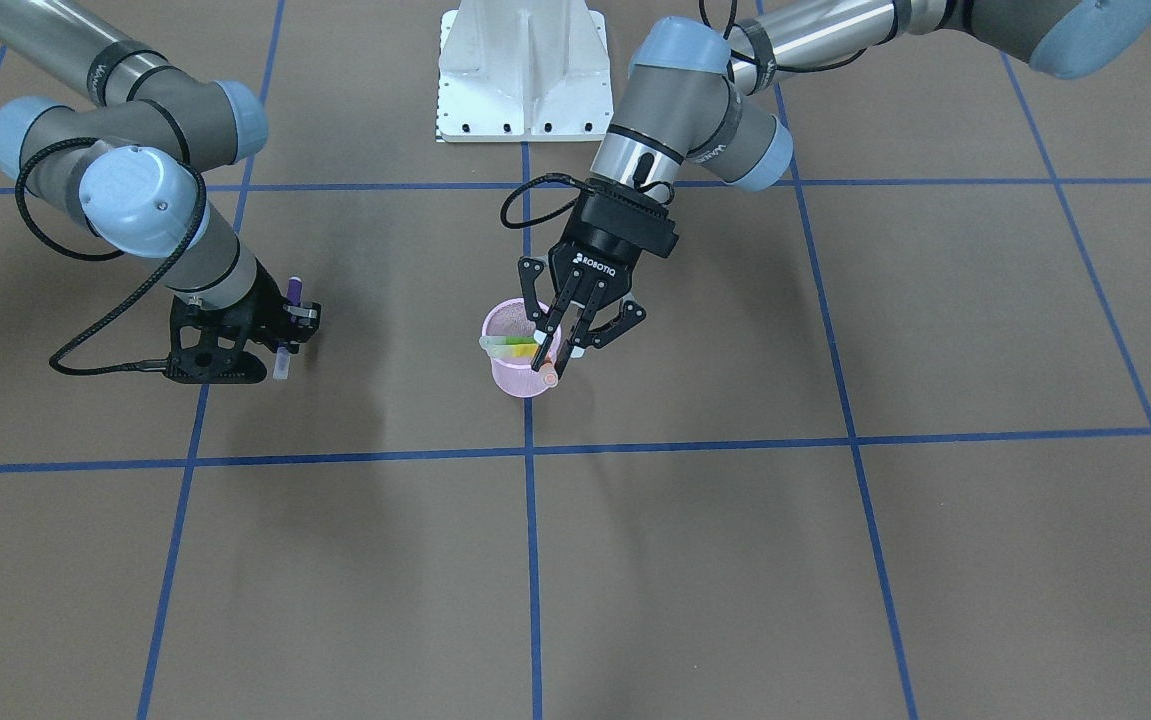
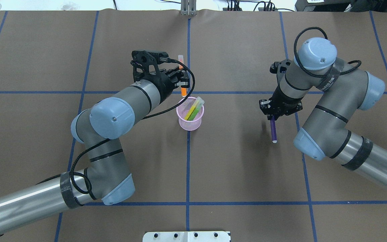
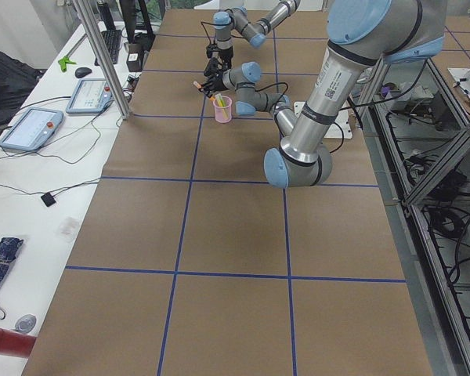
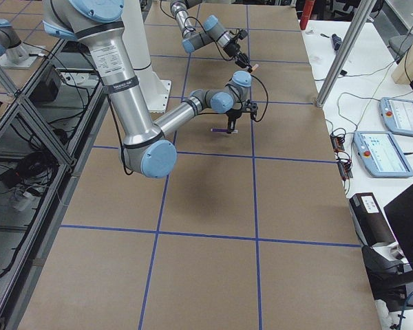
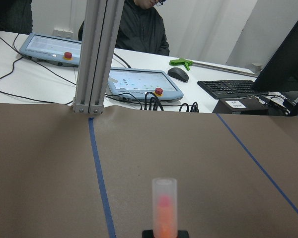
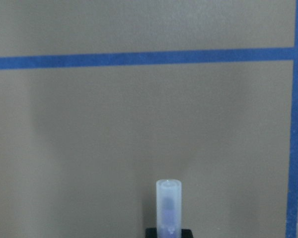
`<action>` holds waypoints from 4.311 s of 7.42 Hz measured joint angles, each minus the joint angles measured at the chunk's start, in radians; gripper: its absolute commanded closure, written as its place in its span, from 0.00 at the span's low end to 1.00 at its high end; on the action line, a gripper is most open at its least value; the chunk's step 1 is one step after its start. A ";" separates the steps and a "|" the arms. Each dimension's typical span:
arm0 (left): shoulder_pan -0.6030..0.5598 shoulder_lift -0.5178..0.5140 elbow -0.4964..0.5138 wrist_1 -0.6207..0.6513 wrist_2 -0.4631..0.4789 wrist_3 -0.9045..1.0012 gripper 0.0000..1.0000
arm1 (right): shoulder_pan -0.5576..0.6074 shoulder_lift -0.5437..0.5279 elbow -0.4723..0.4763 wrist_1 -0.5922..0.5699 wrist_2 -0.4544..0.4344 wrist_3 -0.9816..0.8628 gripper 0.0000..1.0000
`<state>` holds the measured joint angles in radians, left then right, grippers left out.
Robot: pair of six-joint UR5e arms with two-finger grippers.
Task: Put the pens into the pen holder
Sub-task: 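Drop orange marker into cup with left gripper while right gripper lifts purple marker, then withdraw the left gripper while right gripper carries purple marker over the cup, then lower the purple marker into the pink cup and open the right gripper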
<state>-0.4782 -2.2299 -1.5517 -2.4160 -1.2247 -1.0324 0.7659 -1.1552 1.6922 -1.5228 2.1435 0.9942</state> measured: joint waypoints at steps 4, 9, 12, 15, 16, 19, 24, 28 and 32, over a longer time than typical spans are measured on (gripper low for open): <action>0.046 0.011 0.000 0.000 0.005 -0.004 1.00 | 0.043 0.009 0.060 0.001 -0.003 0.000 1.00; 0.105 0.015 0.019 -0.002 0.045 -0.003 0.11 | 0.078 0.047 0.108 0.009 -0.048 0.000 1.00; 0.093 0.014 -0.026 0.002 0.032 0.000 0.11 | 0.088 0.062 0.119 0.150 -0.120 0.001 1.00; -0.065 0.021 -0.063 0.047 -0.195 -0.008 0.11 | 0.096 0.064 0.126 0.339 -0.210 0.001 1.00; -0.174 0.026 -0.062 0.103 -0.371 -0.008 0.11 | 0.093 0.065 0.124 0.402 -0.237 0.001 1.00; -0.433 0.064 -0.037 0.243 -0.786 0.063 0.10 | -0.007 0.063 0.121 0.580 -0.441 0.003 1.00; -0.497 0.133 -0.013 0.249 -0.834 0.129 0.11 | -0.229 0.057 0.081 0.822 -0.800 0.001 1.00; -0.511 0.140 0.017 0.243 -0.838 0.143 0.11 | -0.327 0.062 0.029 0.856 -0.891 -0.081 1.00; -0.512 0.142 0.032 0.242 -0.839 0.145 0.11 | -0.337 0.086 -0.004 0.854 -0.897 -0.105 1.00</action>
<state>-0.9897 -2.0878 -1.5200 -2.1741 -2.0632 -0.8872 0.4289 -1.0691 1.6884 -0.6686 1.2461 0.8887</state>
